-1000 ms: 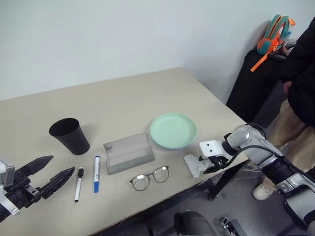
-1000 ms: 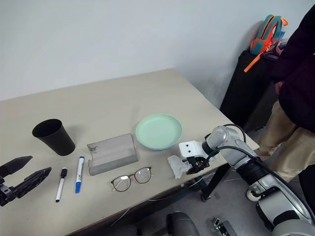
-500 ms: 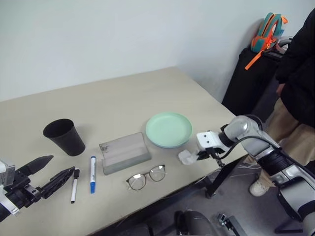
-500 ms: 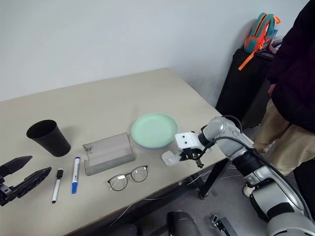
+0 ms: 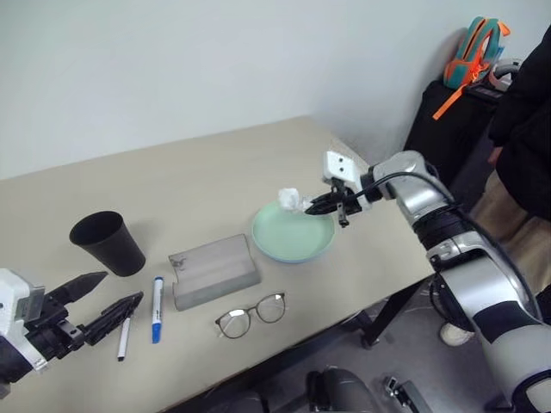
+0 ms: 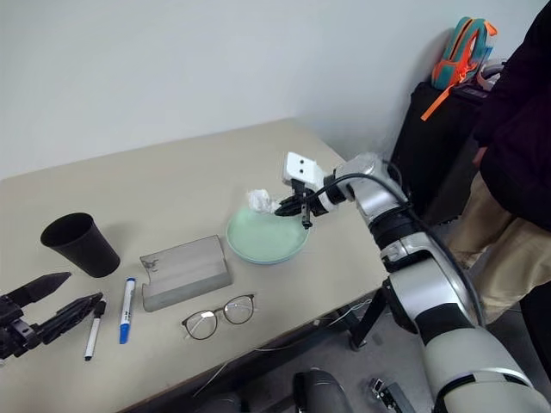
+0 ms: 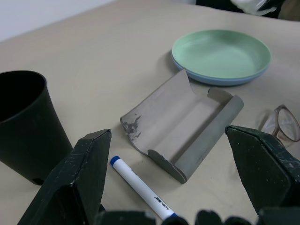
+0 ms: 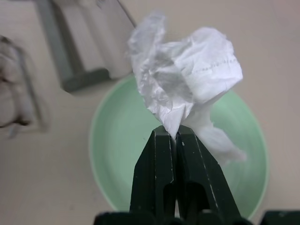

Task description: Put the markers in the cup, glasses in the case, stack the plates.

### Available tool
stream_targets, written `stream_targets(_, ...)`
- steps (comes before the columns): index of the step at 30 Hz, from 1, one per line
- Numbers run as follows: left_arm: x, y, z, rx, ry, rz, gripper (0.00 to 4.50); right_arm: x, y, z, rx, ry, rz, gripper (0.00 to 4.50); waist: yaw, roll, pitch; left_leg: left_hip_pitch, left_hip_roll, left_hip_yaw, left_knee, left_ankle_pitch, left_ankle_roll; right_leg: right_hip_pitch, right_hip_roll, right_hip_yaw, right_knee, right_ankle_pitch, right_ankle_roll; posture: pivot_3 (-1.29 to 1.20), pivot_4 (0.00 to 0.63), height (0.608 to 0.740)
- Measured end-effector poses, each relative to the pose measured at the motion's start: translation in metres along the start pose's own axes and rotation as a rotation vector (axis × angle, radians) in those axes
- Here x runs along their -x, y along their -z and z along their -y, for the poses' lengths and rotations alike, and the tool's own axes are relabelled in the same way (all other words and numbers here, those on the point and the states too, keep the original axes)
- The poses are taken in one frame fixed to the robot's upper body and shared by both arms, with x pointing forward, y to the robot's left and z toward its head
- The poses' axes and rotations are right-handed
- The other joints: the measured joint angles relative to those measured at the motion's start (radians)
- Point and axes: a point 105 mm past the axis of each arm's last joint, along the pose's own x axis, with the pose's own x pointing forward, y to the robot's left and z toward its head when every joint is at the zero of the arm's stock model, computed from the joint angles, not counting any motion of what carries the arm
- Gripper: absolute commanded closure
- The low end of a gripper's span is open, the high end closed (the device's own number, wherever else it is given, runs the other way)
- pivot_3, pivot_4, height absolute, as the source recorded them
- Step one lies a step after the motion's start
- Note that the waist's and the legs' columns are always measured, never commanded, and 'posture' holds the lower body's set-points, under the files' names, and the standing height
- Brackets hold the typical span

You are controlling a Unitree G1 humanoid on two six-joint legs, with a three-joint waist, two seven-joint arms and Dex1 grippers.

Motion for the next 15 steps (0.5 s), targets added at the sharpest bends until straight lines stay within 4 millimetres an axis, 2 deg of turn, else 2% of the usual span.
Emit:
stream_targets(3, -0.001, 0.002, 0.000, -0.004, 0.001, -0.012, 0.35, -0.010, 0.005, 0.000, -0.015, 0.012, -0.008, 4.47, -0.001, 0.000, 0.000, 0.000, 0.000, 0.001, 0.000, 0.000, 0.000, 0.000, 0.000, 0.001, 0.000, 0.000, 0.000, 0.00, 0.000, 0.738)
stream_targets(6, -0.002, 0.002, 0.002, -0.006, 0.007, -0.014, 0.35, -0.017, 0.012, 0.000, -0.024, 0.029, -0.027, 3.89, -0.001, 0.000, 0.000, 0.001, 0.000, 0.000, 0.000, 0.000, 0.000, 0.000, 0.000, 0.001, 0.000, 0.000, 0.000, 0.00, 0.000, 0.738)
stream_targets(10, -0.003, 0.003, 0.005, -0.006, 0.019, -0.018, 0.35, -0.020, 0.016, 0.003, -0.030, 0.048, -0.042, 2.57, -0.001, 0.000, 0.000, 0.001, 0.000, 0.000, 0.000, 0.000, 0.000, 0.000, 0.000, 0.001, 0.000, 0.000, 0.000, 0.00, 0.000, 0.738)
stream_targets(14, -0.007, 0.003, 0.010, -0.016, 0.044, -0.025, 0.35, -0.019, 0.003, 0.007, -0.017, 0.052, -0.013, 1.27, -0.001, 0.000, 0.000, 0.001, 0.000, -0.001, 0.001, 0.000, 0.000, 0.000, 0.001, 0.001, 0.000, 0.000, 0.000, 0.00, 0.000, 0.738)
stream_targets(15, -0.009, 0.001, 0.012, -0.025, 0.055, -0.027, 0.35, -0.018, 0.000, 0.006, -0.017, 0.041, -0.006, 1.27, -0.001, 0.000, 0.000, 0.001, 0.000, -0.001, 0.000, 0.000, 0.000, 0.001, 0.001, 0.001, 0.000, 0.000, 0.000, 0.00, 0.000, 0.738)
